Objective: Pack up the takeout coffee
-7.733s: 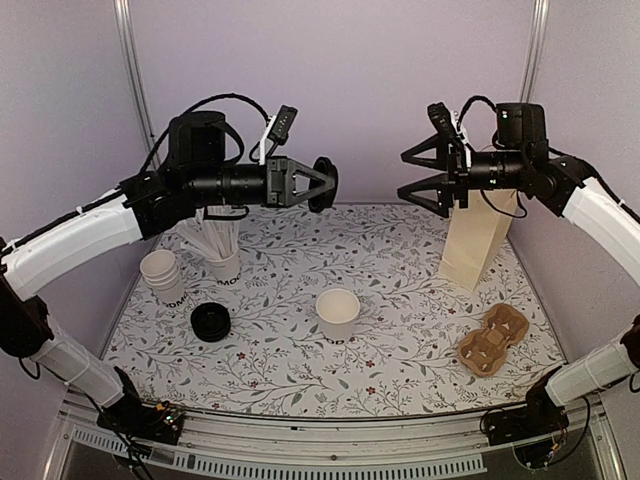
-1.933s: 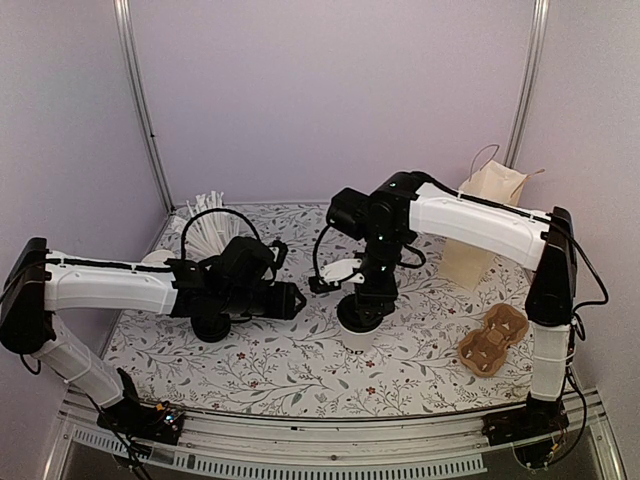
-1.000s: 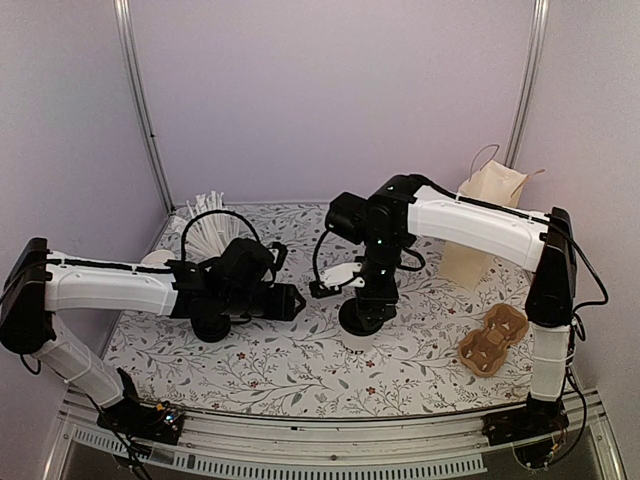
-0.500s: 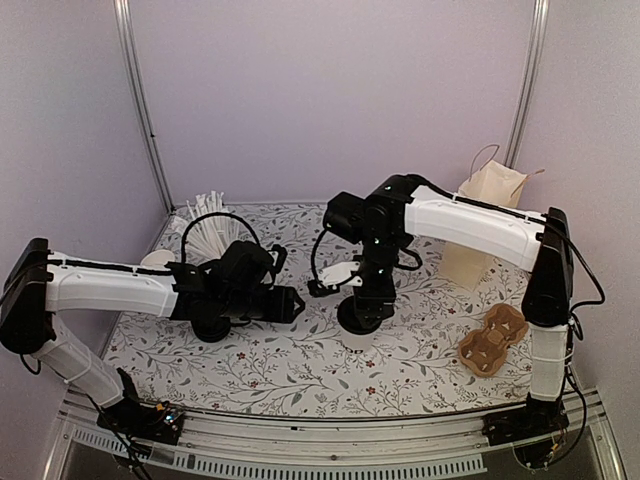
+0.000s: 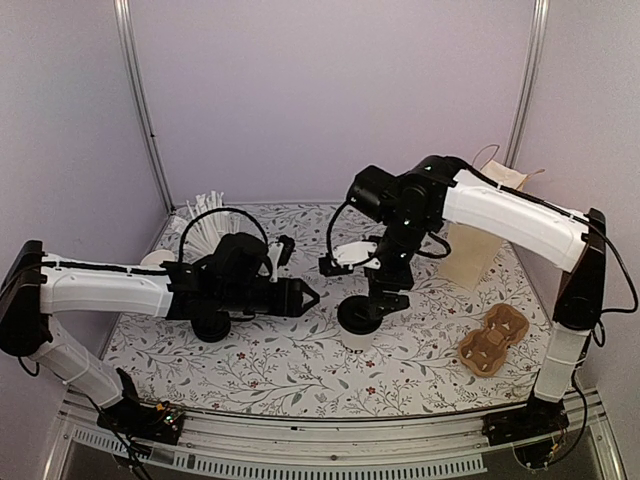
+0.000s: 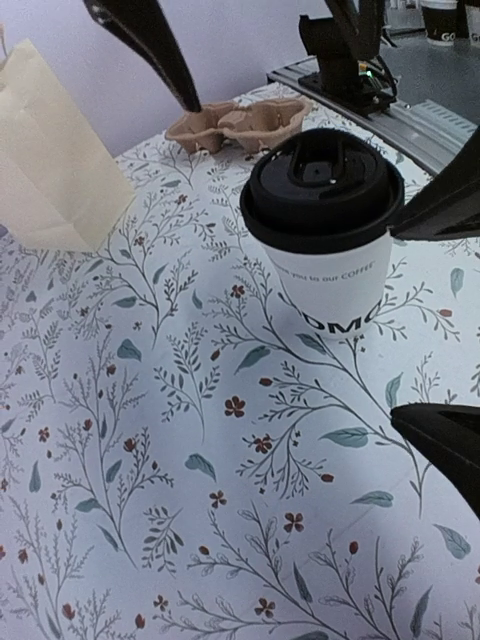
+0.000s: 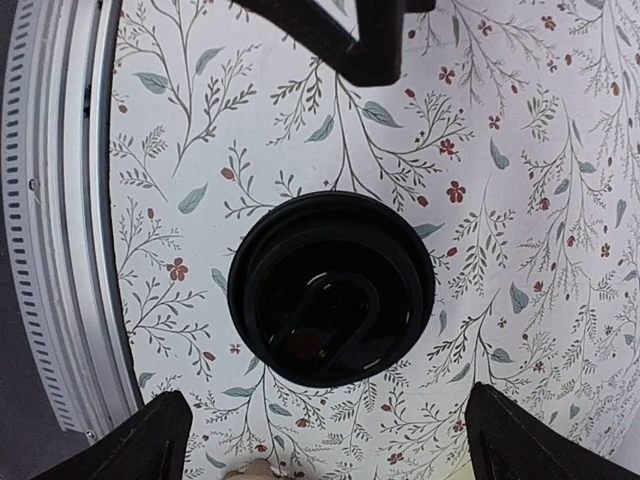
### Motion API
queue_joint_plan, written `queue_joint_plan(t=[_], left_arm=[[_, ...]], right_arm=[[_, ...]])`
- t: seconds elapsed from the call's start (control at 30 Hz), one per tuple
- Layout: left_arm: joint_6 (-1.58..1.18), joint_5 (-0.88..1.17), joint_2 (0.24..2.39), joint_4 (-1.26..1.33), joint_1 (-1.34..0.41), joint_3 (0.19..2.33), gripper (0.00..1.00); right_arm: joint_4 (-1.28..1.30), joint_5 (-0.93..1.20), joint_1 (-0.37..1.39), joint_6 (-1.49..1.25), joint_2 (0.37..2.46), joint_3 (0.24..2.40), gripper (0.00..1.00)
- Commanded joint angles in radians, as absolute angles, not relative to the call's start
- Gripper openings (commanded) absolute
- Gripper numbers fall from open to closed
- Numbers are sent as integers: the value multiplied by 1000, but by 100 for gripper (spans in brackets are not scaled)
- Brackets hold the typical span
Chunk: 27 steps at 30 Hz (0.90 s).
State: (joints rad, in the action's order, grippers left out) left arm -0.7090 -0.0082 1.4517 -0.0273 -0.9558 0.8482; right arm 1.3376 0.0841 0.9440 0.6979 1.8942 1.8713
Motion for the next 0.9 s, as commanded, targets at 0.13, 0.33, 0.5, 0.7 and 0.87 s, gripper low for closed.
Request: queue_joint_plan(t=[0.13, 0.33, 0.5, 0.7, 0.87], left_arm=[[-793, 122, 1486, 123, -968, 871, 57], [-828, 162, 1557, 176, -978, 902, 56], [-839, 197, 1614, 212, -991, 929, 57], [-839, 193, 1671, 201, -993, 968, 57], [-841, 207, 1696, 204, -993, 982, 57]], right_arm=[[730, 547, 601, 585, 1565, 1498, 98], [359, 823, 455, 232, 1346, 1013, 87], [275, 872, 455, 172, 1319, 890, 93], [299, 995, 454, 137, 1415, 901, 98], [314, 1072, 455, 125, 1546, 957, 94]])
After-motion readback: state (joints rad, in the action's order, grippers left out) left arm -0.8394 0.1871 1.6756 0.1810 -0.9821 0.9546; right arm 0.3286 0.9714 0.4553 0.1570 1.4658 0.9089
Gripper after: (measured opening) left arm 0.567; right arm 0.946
